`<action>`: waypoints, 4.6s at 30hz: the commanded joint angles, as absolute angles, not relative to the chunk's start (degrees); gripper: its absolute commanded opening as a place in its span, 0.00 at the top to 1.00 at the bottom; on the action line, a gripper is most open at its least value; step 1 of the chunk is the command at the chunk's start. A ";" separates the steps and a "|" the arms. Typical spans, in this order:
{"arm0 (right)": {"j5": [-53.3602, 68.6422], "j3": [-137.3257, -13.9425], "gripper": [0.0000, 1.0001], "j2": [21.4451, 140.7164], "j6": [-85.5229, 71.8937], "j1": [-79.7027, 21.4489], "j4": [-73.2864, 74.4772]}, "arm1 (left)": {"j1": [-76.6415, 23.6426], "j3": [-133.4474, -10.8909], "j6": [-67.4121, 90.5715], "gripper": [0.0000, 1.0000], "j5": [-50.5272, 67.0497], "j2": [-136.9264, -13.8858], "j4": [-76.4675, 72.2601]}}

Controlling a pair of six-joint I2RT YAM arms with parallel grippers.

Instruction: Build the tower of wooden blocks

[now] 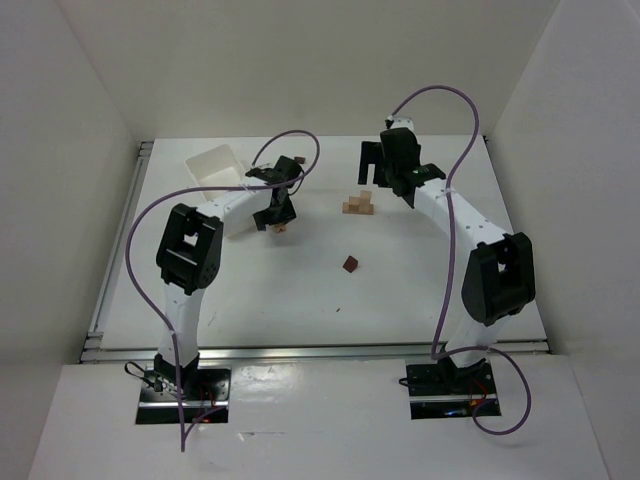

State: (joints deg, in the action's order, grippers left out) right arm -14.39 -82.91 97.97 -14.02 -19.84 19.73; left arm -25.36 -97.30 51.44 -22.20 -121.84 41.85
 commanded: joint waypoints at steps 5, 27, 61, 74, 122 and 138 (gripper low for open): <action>-15.56 -82.62 0.00 98.35 -13.71 -19.42 19.25 | -25.40 -97.91 52.47 0.37 -22.94 -123.05 40.78; -18.63 -81.75 0.00 97.21 -14.33 -17.50 20.74 | -29.79 -105.09 30.95 0.96 -13.03 -120.23 26.20; -16.08 -77.17 0.00 93.95 -15.12 -11.07 22.41 | -34.98 -133.42 24.79 0.95 -2.99 -137.98 29.71; -15.56 -78.31 0.00 95.10 -15.12 -11.07 23.03 | -35.51 -134.65 31.03 0.95 -4.75 -139.75 30.41; -16.61 -78.31 0.00 96.68 -15.12 -11.07 24.08 | -37.18 -134.12 34.45 0.92 -7.21 -141.94 29.79; -16.61 -78.31 0.00 97.21 -15.12 -11.07 24.08 | -37.18 -134.65 33.84 0.59 -7.91 -141.94 29.79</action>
State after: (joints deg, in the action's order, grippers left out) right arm -15.70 -77.19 96.57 -14.70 -11.46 23.68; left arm -36.91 -132.53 33.47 -7.79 -141.14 31.44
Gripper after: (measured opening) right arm 0.999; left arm 0.412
